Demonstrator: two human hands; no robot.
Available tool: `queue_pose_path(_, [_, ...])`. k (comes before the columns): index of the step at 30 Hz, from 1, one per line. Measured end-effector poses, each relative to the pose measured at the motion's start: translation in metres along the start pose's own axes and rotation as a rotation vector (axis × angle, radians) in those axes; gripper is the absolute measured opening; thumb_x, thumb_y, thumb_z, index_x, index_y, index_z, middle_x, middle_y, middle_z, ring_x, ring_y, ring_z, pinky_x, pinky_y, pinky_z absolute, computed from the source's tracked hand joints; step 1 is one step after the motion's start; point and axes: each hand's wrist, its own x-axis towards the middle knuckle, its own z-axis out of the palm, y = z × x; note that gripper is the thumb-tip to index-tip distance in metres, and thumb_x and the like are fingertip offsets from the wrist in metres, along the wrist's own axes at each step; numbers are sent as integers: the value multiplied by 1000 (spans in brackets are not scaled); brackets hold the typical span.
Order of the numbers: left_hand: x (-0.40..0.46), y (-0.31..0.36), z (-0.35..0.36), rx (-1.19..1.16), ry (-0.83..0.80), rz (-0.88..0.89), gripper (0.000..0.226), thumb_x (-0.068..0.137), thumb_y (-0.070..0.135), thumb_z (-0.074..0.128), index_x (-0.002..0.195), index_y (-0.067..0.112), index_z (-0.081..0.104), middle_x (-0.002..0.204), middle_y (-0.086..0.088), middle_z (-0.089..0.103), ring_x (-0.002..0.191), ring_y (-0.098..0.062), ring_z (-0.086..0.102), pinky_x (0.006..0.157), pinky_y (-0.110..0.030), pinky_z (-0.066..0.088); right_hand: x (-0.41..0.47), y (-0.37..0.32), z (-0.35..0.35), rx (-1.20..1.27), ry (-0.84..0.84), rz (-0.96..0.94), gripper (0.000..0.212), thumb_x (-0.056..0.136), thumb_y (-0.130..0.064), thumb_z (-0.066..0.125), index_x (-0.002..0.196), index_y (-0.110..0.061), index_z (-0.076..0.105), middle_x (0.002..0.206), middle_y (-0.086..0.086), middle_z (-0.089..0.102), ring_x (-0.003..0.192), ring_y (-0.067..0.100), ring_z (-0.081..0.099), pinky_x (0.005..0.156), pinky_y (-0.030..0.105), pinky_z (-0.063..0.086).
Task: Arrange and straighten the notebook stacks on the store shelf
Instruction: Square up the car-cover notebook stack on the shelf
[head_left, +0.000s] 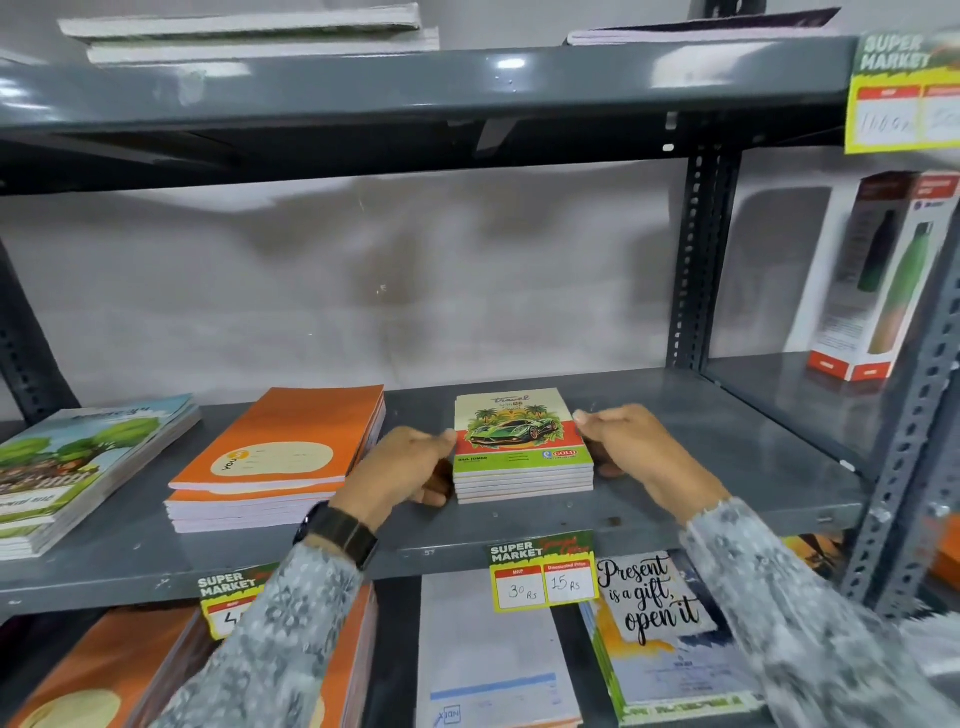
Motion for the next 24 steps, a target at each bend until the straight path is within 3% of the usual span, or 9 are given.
queue_pose_path(3, [4,17,-1,55,-126,-73,29,102,31,63,99,6,76,77,-3,80,70,-16,73,58,-26,63,10,-10,5,-66,-35,37,28,99,-29,63,88,-10,79,81,-1,82,83,17,74,68,30,54])
queue_pose_path(7, [1,18,4,121,-148,-57,27,104,24,59,107,1,73,85,-4,76,64,-13,71,55,-23,62,11,-5,8,-98,-6,15,26,98,-24,64,81,-14,82,79,-4,82,84,14,75,82,33,56])
queue_pose_path(11, [-2,20,6,178,-139,-42,32,106,25,56,120,0,71,101,-8,77,73,-14,70,61,-22,63,4,-2,11,-62,2,-5,33,100,-28,61,74,-21,80,74,-14,80,77,2,71,70,22,47])
queue_pose_path(14, [-3,21,7,204,-138,-38,34,107,25,54,123,0,70,110,-11,75,75,-15,68,74,-28,64,-1,-2,12,-63,-6,-11,33,102,-29,58,79,-20,81,76,-14,80,79,2,72,66,19,43])
queue_pose_path(16, [-3,21,10,215,-127,-37,35,107,25,53,124,0,70,110,-11,73,75,-16,67,82,-33,64,-2,-2,13,-65,-10,-22,33,103,-29,56,84,-18,82,79,-11,81,81,5,74,69,21,46])
queue_pose_path(21, [-3,21,14,265,-72,-34,36,107,29,53,123,3,70,118,-14,75,78,-15,68,69,-25,63,0,-2,14,-111,-9,-25,33,102,-29,56,88,-13,81,83,-5,82,87,13,76,82,30,54])
queue_pose_path(24, [-12,16,1,213,-39,15,34,105,35,56,121,11,73,110,-8,75,82,-18,73,82,-36,66,1,-12,14,-253,57,-47,33,101,-31,57,88,-6,75,94,7,80,95,25,74,90,42,56])
